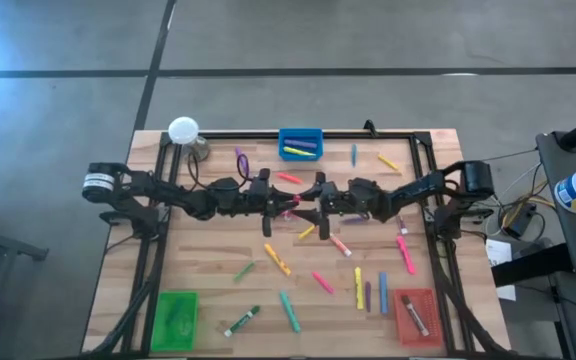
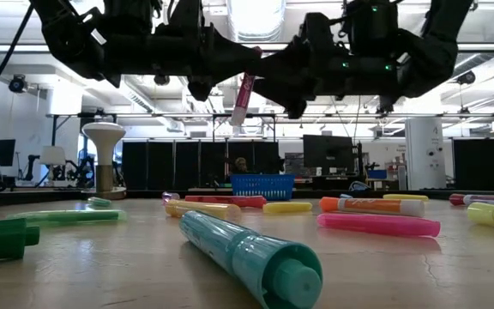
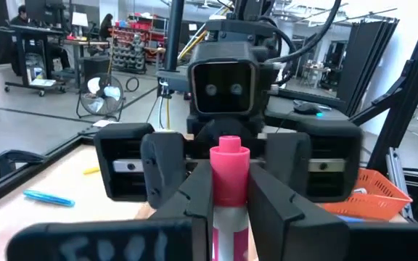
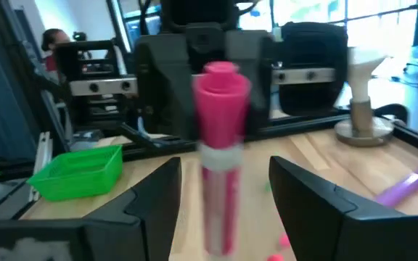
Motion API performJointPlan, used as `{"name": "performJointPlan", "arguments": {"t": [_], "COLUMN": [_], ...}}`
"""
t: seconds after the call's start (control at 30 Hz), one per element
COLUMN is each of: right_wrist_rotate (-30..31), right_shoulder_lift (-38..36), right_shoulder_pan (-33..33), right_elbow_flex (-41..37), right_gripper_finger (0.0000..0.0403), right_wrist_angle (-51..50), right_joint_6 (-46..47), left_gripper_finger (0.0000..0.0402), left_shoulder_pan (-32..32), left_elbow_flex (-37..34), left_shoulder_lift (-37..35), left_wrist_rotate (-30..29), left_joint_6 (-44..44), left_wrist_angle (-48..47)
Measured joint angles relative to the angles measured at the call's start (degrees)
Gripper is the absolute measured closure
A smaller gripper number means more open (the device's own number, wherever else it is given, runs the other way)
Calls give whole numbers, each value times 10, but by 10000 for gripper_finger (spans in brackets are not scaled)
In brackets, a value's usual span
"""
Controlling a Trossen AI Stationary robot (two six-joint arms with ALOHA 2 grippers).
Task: Pick & Place Markers
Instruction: Put the pink marker into the orange bin
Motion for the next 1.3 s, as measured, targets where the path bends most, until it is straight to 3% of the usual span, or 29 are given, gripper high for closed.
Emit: {"name": "performJointPlan", "arguments": {"t": [0.17,0.4,0.47,0.67,0.83,1.03,1.3], "right_wrist_rotate": [-3,1,11,63,140,239,296], "right_shoulder_lift": [22,10,-4,-82,-163,-243,-261], "right_shoulder_pan": [5,11,15,34,85,195,384], "right_elbow_flex": [21,18,14,20,32,69,155], "right_gripper_finger": [240,337,347,346,337,337,337], "right_wrist_angle": [0,-12,-34,-211,-427,-705,-1022], "right_joint_6": [0,4,4,20,76,266,648], "left_gripper_finger": [348,345,336,309,309,316,322], "left_shoulder_pan": [0,0,0,8,11,16,16], "left_elbow_flex": [0,-1,-1,-6,-31,-83,-138], "left_shoulder_lift": [0,-2,-10,-58,-101,-144,-173], "left_wrist_rotate": [0,3,4,-2,-2,-3,-17], "left_joint_6": [2,-2,-3,17,43,48,54], "left_wrist_angle": [3,1,-11,-62,-88,-80,-66]}}
